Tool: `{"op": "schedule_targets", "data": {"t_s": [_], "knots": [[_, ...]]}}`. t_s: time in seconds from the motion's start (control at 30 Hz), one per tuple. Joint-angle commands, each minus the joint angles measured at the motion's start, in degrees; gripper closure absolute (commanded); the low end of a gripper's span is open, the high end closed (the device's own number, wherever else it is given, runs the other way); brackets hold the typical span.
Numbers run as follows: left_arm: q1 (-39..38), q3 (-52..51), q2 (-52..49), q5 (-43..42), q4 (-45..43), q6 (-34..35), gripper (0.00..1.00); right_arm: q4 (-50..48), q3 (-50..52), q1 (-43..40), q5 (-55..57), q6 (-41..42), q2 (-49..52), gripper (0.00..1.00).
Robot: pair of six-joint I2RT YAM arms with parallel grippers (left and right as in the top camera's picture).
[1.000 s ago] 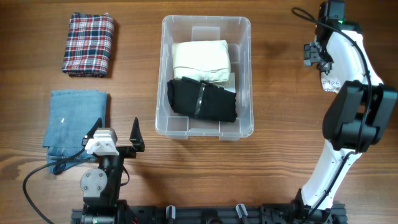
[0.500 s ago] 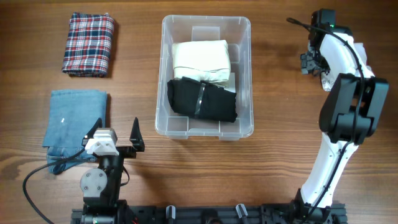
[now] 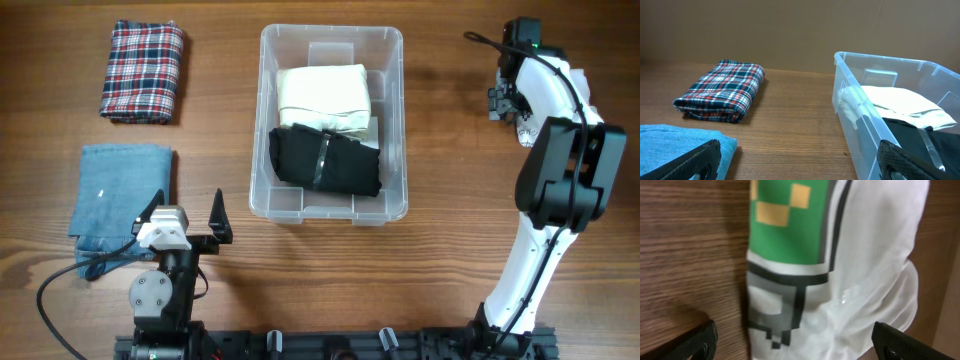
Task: Pack container
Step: 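Lower the right gripper onto the white green-print garment and grasp it, then lift the white garment and carry it left over the bin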
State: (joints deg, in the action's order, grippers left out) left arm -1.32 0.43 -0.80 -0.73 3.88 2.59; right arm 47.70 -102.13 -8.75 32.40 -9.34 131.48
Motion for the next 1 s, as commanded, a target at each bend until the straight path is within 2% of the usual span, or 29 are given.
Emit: {"op": "schedule_targets", "data": {"t_s": [0.0,0.73,0.83,0.97], "knots": [[0.3,-0.1,0.4,0.3,0.3,-0.9,0.00,-0.6,0.5,-1.1,-0.1,-1.2,1.6,0.01],[0.3,-0.1,0.4,0.3,0.3,-0.9,0.00,-2.9,0.5,-3.5,-6.8,-1.2,7.3,0.01],[0.3,-0.1,0.4,0.3,0.3,-0.9,0.00,-3.3,0.5,-3.5,-6.8,-1.2,7.5,0.04],[0.3,-0.1,0.4,0.3,0.3,-0.9,0.00,-3.6,0.5,-4.0,-7.5,-1.0,7.5,0.15]]}}
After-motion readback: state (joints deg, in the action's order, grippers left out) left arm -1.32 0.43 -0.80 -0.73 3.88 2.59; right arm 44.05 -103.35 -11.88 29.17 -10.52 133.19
